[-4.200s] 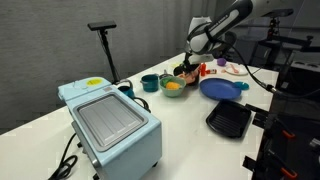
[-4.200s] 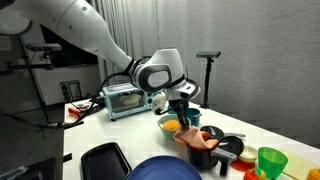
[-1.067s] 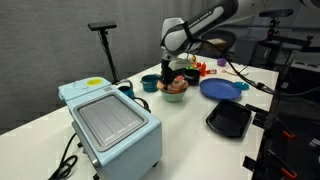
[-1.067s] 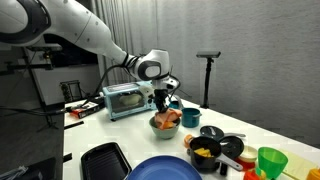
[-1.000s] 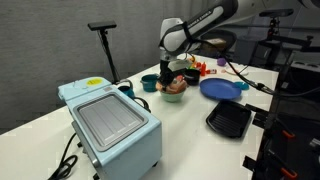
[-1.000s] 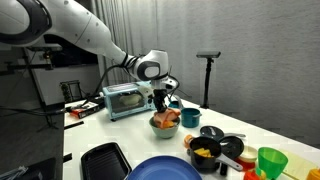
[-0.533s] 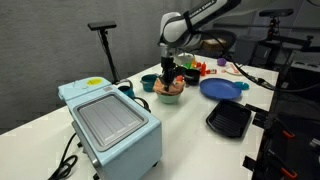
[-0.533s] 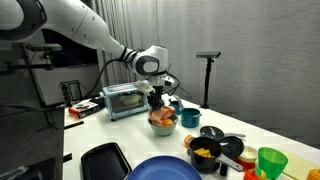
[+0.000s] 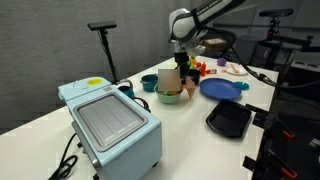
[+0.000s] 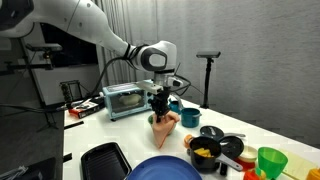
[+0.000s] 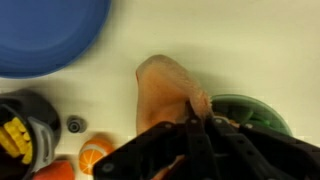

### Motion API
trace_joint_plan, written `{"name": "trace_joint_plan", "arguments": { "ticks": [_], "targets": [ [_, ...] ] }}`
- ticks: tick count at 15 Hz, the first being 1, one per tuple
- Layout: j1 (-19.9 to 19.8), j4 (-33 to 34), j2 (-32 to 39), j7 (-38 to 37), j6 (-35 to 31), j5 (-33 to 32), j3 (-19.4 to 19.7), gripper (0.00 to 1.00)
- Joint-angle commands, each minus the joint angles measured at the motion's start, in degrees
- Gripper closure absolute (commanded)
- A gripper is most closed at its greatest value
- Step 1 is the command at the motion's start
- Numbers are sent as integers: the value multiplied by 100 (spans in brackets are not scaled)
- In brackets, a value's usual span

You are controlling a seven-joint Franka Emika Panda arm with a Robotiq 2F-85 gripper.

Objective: Use the orange towel to wipe the black pot, green bowl and blue plate

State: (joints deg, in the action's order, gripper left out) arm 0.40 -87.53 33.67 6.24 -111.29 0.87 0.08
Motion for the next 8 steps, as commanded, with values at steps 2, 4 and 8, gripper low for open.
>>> {"name": "trace_joint_plan", "arguments": {
  "ticks": [2, 4, 8],
  "targets": [
    [-85, -53, -112, -350, -918, -15, 102, 99],
    [-28, -10, -63, -558, -1444, -44, 124, 99],
    [64, 92, 44, -739, -1900, -4, 19, 99]
  ]
}}
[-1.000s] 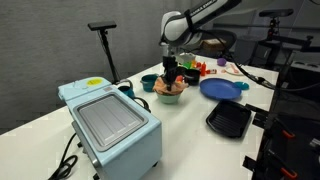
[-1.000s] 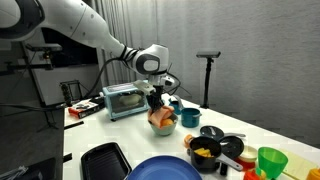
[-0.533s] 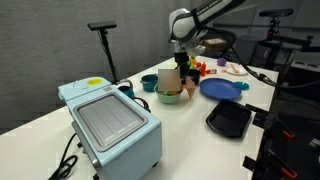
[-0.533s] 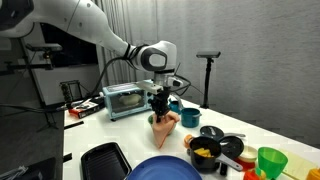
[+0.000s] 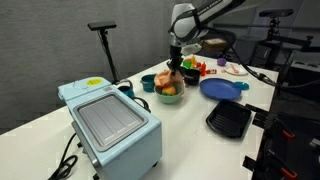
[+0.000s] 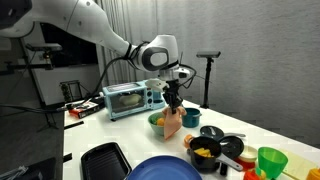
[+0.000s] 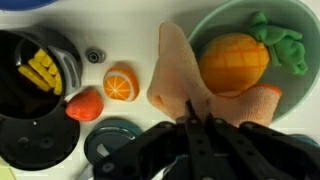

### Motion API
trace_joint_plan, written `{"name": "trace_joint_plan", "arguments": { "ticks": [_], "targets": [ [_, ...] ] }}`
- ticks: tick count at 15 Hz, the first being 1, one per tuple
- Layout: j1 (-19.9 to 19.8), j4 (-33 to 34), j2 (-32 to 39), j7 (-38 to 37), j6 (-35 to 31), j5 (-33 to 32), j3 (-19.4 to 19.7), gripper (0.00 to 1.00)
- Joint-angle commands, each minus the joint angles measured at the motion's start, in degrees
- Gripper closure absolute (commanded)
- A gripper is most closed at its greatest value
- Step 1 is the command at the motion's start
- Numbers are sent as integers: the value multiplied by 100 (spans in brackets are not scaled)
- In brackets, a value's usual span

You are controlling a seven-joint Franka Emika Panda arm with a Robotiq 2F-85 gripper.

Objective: Use the orange towel to wipe the black pot, green bowl and blue plate

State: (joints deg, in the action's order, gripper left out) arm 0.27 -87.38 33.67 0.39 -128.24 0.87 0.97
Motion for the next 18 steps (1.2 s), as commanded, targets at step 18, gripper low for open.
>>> {"name": "trace_joint_plan", "arguments": {
  "ticks": [18],
  "targets": [
    [265, -299, 92, 572, 810, 255, -685, 99]
  ]
}}
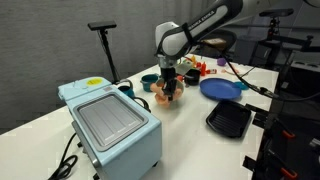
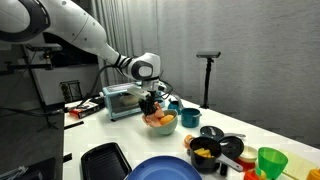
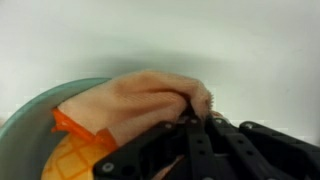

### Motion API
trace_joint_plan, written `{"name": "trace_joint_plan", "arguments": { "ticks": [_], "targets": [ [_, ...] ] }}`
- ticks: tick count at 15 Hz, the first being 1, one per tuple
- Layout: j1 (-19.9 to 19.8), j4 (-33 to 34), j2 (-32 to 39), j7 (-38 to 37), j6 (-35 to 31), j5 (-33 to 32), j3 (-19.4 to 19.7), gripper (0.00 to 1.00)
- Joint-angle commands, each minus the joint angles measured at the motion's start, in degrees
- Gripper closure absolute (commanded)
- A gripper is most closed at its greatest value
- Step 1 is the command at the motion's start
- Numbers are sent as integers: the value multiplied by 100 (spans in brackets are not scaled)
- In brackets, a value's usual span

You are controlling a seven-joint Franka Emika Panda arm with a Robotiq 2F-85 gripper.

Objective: Use the orange towel to wipe the black pot, green bowl and blue plate

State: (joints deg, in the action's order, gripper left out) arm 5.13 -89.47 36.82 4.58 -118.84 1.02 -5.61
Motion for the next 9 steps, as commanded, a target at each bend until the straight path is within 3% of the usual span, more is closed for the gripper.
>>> {"name": "trace_joint_plan", "arguments": {
  "ticks": [1, 9],
  "targets": [
    [-294, -83, -280, 149, -229, 349, -37, 99],
    [-959, -587, -1096, 463, -444, 674, 207, 99]
  ]
}}
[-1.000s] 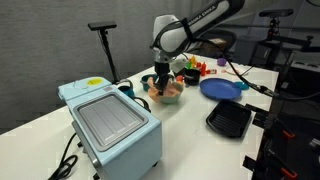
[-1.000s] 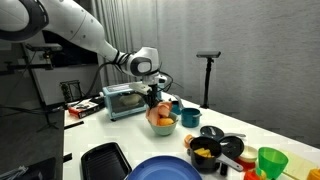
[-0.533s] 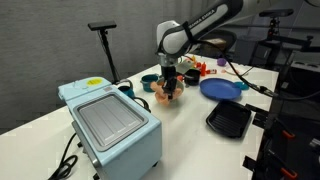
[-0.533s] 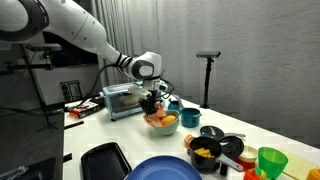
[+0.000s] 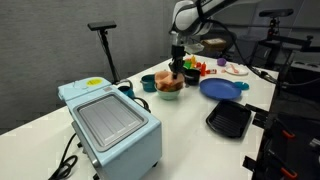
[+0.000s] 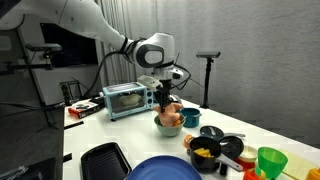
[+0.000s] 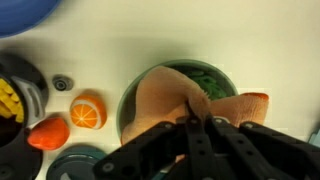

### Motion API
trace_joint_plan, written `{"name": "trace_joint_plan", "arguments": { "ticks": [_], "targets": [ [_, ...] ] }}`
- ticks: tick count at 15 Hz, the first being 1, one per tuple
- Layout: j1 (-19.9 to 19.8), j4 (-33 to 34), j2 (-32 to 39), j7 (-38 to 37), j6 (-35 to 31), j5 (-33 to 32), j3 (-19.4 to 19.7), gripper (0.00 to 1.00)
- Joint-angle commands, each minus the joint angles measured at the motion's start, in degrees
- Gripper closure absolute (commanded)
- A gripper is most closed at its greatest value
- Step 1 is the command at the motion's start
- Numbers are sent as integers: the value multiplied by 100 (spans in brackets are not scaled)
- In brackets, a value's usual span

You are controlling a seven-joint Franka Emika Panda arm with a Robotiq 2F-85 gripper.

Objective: Use the orange towel to wipe the black pot, green bowl and blue plate

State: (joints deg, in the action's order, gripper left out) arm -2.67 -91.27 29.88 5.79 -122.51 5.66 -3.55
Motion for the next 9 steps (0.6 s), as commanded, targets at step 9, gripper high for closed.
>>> {"name": "trace_joint_plan", "arguments": {
  "ticks": [9],
  "targets": [
    [-561, -1789, -2010, 1239, -111, 503, 244, 99]
  ]
}}
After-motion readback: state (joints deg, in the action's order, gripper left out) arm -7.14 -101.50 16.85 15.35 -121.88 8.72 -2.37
